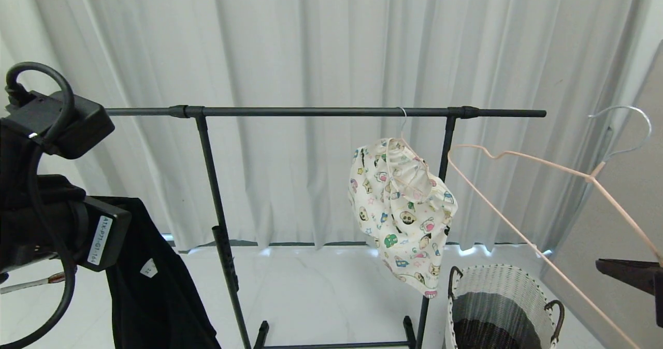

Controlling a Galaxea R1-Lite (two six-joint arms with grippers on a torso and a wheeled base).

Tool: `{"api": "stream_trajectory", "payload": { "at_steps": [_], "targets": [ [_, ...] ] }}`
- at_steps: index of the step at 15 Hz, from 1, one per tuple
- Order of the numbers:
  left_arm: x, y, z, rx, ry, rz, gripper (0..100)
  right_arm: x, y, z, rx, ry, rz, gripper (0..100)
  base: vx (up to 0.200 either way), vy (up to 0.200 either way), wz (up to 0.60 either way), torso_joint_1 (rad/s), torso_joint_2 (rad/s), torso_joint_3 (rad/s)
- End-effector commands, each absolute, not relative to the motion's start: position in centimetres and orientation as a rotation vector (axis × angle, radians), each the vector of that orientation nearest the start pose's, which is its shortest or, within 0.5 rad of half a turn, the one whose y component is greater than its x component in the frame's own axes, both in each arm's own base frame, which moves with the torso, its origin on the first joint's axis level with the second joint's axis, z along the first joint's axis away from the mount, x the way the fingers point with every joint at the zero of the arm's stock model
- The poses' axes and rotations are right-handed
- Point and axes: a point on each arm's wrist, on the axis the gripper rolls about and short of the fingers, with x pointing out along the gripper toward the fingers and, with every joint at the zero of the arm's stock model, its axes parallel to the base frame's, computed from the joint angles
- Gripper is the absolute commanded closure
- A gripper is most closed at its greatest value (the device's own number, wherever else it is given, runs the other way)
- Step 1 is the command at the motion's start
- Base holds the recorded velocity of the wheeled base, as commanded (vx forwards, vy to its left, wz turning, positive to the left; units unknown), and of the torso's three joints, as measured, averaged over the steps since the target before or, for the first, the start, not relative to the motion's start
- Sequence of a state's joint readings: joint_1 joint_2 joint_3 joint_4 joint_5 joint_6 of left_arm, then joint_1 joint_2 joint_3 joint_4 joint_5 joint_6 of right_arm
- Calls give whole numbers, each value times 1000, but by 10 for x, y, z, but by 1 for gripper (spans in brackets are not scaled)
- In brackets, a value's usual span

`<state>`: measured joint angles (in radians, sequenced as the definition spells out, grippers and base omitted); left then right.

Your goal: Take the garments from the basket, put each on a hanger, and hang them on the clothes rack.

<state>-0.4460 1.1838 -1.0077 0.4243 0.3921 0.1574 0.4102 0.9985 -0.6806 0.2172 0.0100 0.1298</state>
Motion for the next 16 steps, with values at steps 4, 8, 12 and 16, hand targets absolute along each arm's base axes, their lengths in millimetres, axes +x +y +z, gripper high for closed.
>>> {"api": "stream_trajectory", "payload": {
  "at_steps": [4,8,12,16],
  "targets": [
    [156,-86,251,423,592,-194,100,102,89,217,-20,635,808,100,0,0,0,0,0,0],
    [216,-123,258,213,581,-97,100,89,106,215,-28,688,1084,100,0,0,0,0,0,0],
    [229,-136,257,203,587,-107,100,88,116,215,-26,692,1181,100,0,0,0,0,0,0],
    [217,-156,259,150,578,-169,100,104,134,210,-17,675,1198,100,0,0,0,0,0,0]
  ]
}}
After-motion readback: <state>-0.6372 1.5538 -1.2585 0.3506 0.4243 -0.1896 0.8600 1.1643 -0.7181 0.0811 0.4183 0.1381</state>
